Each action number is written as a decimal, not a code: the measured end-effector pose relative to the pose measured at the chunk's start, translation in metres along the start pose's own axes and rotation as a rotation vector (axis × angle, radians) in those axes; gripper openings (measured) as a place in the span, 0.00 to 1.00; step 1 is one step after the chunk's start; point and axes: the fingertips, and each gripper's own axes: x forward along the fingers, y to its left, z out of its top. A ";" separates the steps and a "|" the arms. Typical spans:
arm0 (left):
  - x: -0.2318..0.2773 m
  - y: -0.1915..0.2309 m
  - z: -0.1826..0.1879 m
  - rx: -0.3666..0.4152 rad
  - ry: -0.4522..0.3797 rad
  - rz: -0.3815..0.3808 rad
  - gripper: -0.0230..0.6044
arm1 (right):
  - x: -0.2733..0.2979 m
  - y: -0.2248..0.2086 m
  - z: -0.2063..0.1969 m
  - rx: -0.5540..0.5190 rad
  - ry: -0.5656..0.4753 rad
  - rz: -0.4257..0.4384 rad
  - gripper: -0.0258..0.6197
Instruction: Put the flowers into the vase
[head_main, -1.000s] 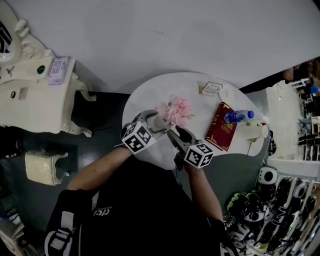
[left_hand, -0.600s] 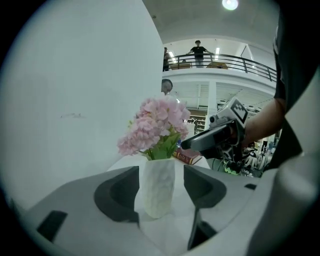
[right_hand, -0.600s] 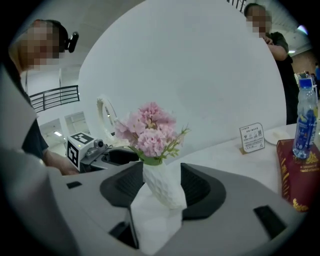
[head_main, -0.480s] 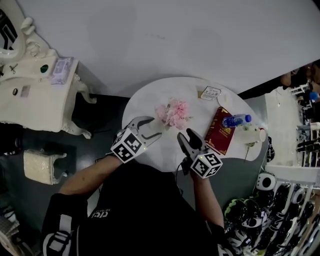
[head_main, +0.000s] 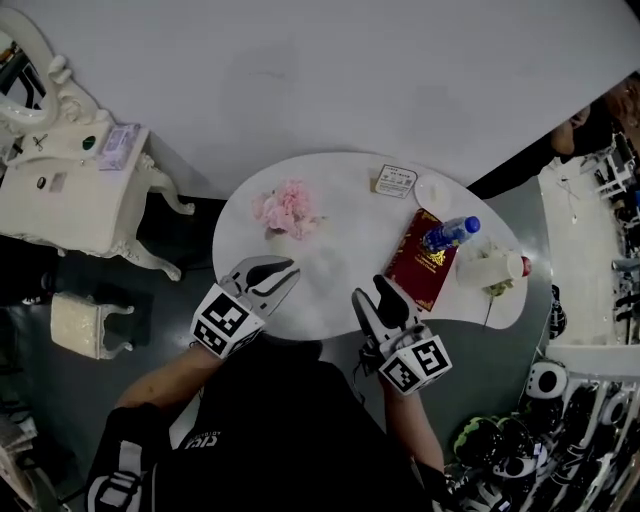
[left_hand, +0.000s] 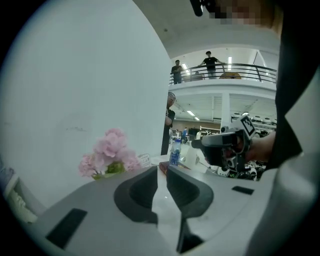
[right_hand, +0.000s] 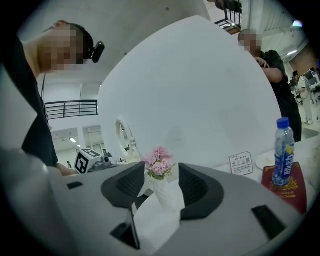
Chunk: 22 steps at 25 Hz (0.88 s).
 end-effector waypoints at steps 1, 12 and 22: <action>-0.005 -0.003 0.005 -0.018 -0.026 0.004 0.12 | -0.002 0.005 0.002 -0.011 -0.011 0.002 0.39; -0.029 -0.037 0.065 -0.039 -0.196 -0.028 0.05 | -0.022 0.020 0.024 -0.019 -0.104 -0.006 0.37; -0.016 -0.038 0.049 0.085 -0.212 -0.074 0.05 | -0.017 0.022 0.018 0.007 -0.104 -0.055 0.37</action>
